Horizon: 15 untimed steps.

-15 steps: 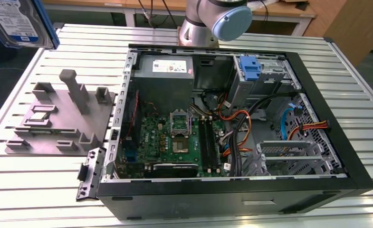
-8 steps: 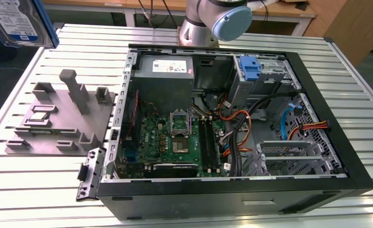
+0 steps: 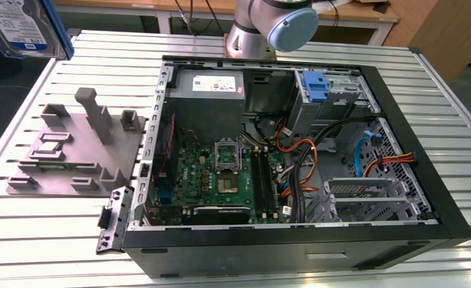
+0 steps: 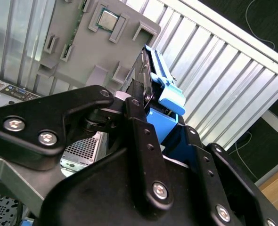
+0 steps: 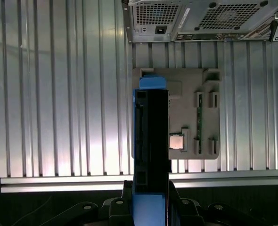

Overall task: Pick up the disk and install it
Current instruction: 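Pick up the disk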

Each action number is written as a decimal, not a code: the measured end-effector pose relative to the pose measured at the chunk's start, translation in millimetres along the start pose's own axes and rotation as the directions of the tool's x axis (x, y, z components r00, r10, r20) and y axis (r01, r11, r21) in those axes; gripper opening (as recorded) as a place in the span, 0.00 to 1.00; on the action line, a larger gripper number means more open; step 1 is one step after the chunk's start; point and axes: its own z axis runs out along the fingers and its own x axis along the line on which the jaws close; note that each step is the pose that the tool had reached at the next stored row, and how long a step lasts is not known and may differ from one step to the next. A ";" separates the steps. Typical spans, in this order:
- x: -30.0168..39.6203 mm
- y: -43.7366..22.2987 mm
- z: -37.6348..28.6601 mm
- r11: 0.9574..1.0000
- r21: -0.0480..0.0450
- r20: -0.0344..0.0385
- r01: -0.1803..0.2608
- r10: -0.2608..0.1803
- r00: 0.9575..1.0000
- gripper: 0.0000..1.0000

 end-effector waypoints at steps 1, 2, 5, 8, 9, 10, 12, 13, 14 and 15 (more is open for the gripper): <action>0.0 0.0 -0.3 1.000 0.000 0.000 0.000 0.000 1.000 0.36; 0.0 0.0 -0.6 1.000 0.000 0.000 0.000 0.000 1.000 0.36; 0.0 0.0 -1.5 1.000 0.000 0.000 0.000 0.000 1.000 0.36; 0.0 0.0 -2.5 1.000 0.000 0.000 0.000 0.000 1.000 0.36; 0.0 0.0 -2.8 1.000 0.000 0.000 0.000 0.000 1.000 0.36; 0.0 0.0 -3.1 1.000 0.000 0.000 0.000 0.000 1.000 0.36; 0.0 0.0 -3.7 1.000 0.000 0.000 0.000 0.000 1.000 0.36; 0.0 0.0 -4.0 1.000 0.000 0.000 0.000 0.000 1.000 0.36; 0.1 0.0 -4.3 1.000 0.000 0.000 0.000 0.000 1.000 0.36; 0.1 0.0 -4.7 1.000 0.000 0.000 0.000 0.000 1.000 0.36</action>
